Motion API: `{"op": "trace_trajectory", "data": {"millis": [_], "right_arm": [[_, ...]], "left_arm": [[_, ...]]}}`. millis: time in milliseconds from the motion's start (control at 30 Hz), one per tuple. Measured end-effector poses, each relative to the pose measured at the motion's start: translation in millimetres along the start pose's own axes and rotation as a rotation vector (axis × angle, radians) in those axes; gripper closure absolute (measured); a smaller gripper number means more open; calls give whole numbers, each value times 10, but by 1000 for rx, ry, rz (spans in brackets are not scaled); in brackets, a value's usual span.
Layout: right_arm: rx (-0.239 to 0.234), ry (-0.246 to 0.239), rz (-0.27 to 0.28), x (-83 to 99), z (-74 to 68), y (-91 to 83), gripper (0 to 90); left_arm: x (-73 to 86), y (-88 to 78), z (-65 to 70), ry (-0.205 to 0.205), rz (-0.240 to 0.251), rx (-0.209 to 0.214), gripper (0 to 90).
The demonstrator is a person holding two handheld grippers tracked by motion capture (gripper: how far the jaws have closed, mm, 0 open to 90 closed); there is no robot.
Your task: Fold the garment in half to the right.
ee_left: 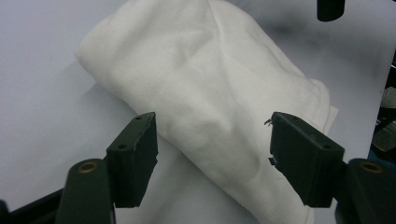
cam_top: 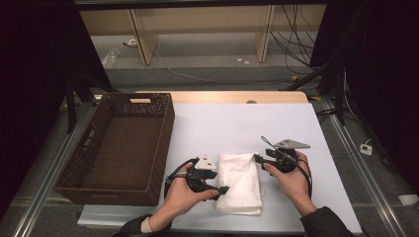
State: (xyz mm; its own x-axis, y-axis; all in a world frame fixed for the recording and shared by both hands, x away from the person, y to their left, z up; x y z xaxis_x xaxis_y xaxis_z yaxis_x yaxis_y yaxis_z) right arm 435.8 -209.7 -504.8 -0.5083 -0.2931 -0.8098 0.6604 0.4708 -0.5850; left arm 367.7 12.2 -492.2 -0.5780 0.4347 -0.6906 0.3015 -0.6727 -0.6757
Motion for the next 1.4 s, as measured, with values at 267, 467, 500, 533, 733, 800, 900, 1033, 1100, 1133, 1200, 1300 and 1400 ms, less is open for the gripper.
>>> {"op": "trace_trajectory", "data": {"millis": [267, 467, 500, 533, 733, 800, 900, 1033, 1100, 1133, 1200, 1300, 1400], "right_arm": [[-4, -19, 30, -47, 39, -82, 392], [-27, -39, 37, -48, 52, -142, 339], [-31, -41, 36, -46, 51, -149, 331], [-35, -48, 42, -45, 53, -164, 325], [-57, -77, 66, -64, 26, -242, 271], [-65, -84, 75, -75, 17, -268, 267], [-75, -91, 82, -72, 1, -302, 255], [-88, -101, 93, -51, -13, -358, 233], [-89, -108, 94, -38, -11, -392, 224], [-92, -112, 97, -29, -13, -419, 221], [-97, -120, 109, -15, -14, -465, 216], [-100, -128, 114, 14, -7, -543, 208], [-98, -130, 125, 39, 7, -613, 208]], "left_arm": [[-23, -20, -19, -36, 24, 4, 260], [-34, -41, -59, -52, 39, -21, 204], [-35, -48, -66, -49, 40, -24, 197], [-38, -48, -64, -57, 46, -23, 196], [-57, -87, -94, -67, 63, -32, 158], [-64, -97, -103, -75, 74, -32, 156], [-66, -109, -119, -79, 77, -36, 156], [-67, -111, -133, -77, 79, -40, 156], [-66, -111, -132, -76, 78, -40, 156], [-66, -109, -132, -76, 80, -40, 156], [-66, -108, -133, -78, 80, -38, 156], [-64, -111, -138, -83, 81, -39, 156], [-65, -114, -141, -83, 81, -38, 156]]}}
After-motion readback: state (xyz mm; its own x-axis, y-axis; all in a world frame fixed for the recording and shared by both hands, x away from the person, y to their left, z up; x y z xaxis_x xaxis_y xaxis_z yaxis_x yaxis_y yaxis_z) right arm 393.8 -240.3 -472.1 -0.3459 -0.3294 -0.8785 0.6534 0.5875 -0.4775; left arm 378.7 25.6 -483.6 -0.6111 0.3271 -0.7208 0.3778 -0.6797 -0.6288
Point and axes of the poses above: each handheld gripper's, and its own axes: y roughly forward along the jaws, x roughly out of its underside, z roughly to its right, the point moved 6 cm from there along y, roughly forward along the jaws, and after that the axes turned 6 degrees about -y, right-handed, at the moved point
